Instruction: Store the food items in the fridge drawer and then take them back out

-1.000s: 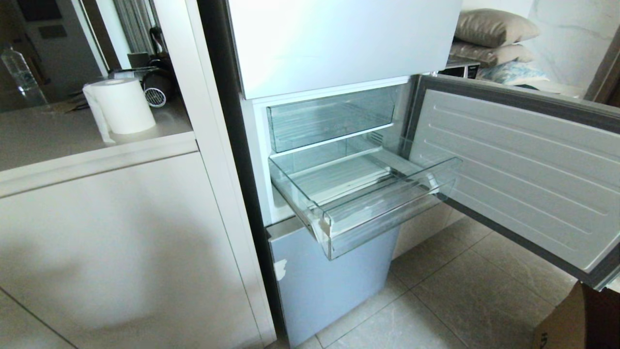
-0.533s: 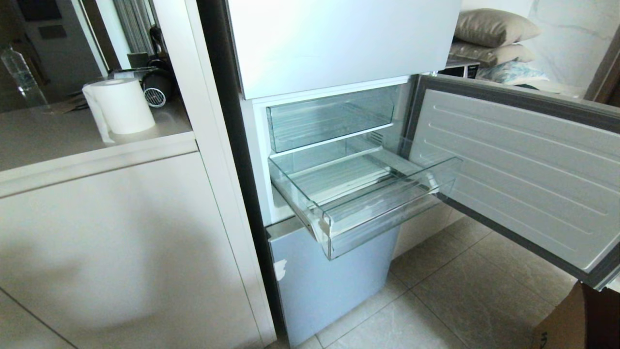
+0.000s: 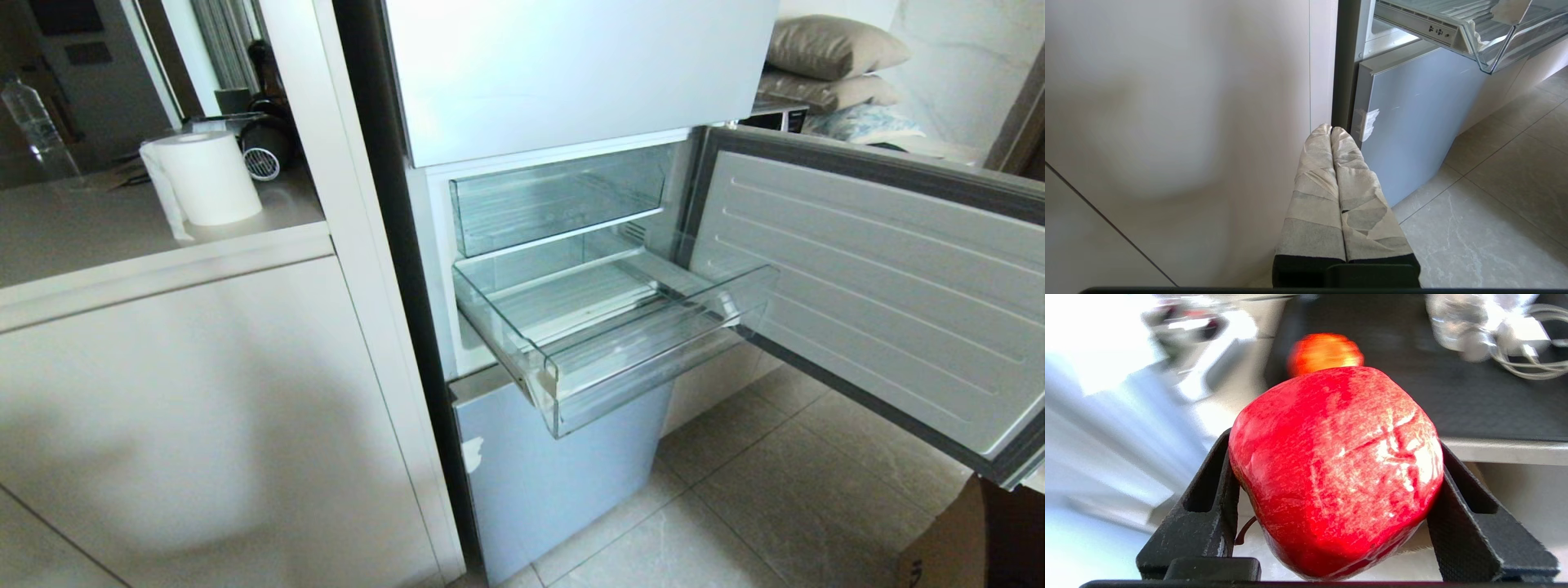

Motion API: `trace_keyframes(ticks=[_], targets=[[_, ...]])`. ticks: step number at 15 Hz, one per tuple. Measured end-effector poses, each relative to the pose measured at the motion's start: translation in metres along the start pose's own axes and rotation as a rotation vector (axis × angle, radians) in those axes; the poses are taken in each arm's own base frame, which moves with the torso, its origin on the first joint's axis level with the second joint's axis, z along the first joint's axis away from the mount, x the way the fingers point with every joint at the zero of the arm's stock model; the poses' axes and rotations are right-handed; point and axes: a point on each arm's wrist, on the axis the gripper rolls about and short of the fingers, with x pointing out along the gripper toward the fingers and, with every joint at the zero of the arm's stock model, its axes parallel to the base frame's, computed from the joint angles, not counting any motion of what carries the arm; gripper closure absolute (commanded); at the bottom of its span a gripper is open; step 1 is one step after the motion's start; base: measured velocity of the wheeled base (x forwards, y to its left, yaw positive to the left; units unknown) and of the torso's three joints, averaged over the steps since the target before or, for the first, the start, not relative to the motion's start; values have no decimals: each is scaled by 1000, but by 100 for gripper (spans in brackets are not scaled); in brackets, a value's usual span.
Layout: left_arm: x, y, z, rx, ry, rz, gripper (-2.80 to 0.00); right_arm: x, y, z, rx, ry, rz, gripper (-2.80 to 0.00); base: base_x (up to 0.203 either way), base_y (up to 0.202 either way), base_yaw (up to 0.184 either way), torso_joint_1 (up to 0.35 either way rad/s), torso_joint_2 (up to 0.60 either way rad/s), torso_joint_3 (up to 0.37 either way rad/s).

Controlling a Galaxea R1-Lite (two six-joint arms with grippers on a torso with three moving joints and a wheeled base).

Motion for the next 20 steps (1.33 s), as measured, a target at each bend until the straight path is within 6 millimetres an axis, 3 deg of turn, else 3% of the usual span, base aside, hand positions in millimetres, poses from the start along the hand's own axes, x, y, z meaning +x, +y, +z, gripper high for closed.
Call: trace_keyframes(ticks=[4, 8, 13, 20], targets=[[0, 0, 0, 0, 0, 0, 0, -59, 32, -15, -87, -63, 101, 0, 0, 0, 0, 0, 0, 0], [0, 0, 0, 0, 0, 0, 0, -89, 46, -26, -173, -119, 190, 0, -2, -6, 102, 0, 1, 1], [0, 0, 0, 0, 0, 0, 0, -101, 54, -33, -226, -139, 273, 0, 0, -10, 177, 2, 2, 3], [0, 0, 0, 0, 0, 0, 0, -96, 73, -35, -243, -113, 448, 0, 1, -8, 164, 1, 3, 2]])
